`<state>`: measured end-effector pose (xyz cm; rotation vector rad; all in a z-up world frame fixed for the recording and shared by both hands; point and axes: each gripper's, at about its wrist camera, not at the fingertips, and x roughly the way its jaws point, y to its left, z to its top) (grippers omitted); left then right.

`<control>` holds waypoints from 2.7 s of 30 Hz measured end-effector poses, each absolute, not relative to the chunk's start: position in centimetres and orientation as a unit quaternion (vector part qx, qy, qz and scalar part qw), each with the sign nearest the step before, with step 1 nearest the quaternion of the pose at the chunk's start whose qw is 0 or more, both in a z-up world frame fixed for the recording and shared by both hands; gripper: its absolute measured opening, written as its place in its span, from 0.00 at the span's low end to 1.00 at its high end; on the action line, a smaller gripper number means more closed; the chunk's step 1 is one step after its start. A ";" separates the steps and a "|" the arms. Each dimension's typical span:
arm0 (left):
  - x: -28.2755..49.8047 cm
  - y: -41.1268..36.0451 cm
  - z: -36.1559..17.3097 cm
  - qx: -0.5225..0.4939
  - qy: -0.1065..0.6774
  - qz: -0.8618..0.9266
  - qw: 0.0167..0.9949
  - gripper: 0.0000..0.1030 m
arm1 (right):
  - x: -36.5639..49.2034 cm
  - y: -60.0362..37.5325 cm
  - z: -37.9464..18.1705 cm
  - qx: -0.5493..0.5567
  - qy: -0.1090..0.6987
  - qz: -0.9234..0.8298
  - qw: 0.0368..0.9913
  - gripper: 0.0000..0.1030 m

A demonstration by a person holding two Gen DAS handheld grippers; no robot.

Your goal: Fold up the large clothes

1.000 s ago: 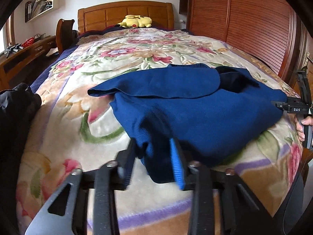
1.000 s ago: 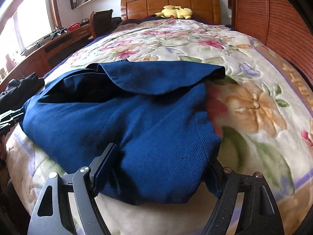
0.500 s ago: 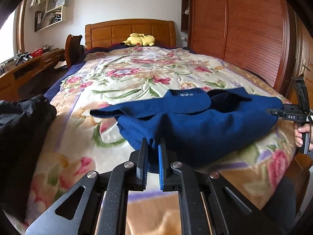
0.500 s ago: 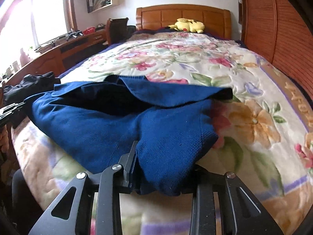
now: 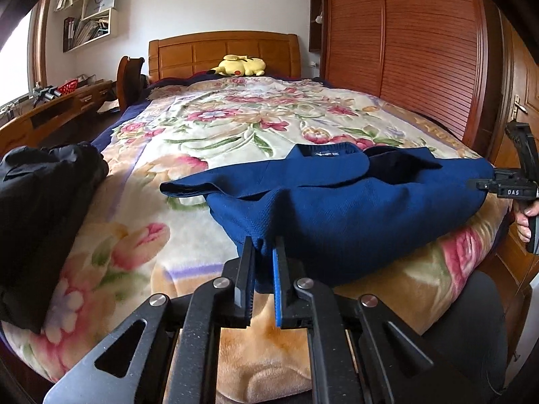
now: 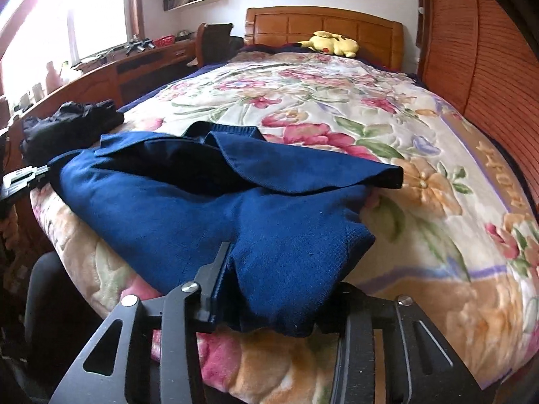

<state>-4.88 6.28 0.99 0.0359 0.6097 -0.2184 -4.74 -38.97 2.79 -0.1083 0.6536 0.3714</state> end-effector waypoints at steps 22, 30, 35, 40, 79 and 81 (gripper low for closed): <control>-5.1 6.4 0.0 0.018 0.300 -0.105 0.948 0.10 | -4.8 -26.6 9.4 -0.149 0.256 0.269 0.917 0.63; -5.1 6.3 -0.2 0.024 0.307 -0.109 0.945 0.10 | 1.4 -18.7 6.2 -0.203 0.331 0.327 0.861 0.63; -4.9 6.6 -0.3 0.022 0.309 -0.117 0.943 0.10 | 3.8 -16.1 4.6 -0.288 0.362 0.319 0.827 0.10; -4.7 6.6 -0.3 0.023 0.312 -0.123 0.942 0.10 | 7.1 -14.4 7.2 -0.298 0.323 0.288 0.851 0.03; -5.2 6.3 -0.4 0.027 0.311 -0.111 0.944 0.10 | 9.9 -19.7 8.2 -0.220 0.289 0.256 0.896 0.71; -5.2 6.3 -0.4 0.025 0.310 -0.112 0.944 0.10 | 9.2 -21.7 7.7 -0.224 0.301 0.240 0.896 0.71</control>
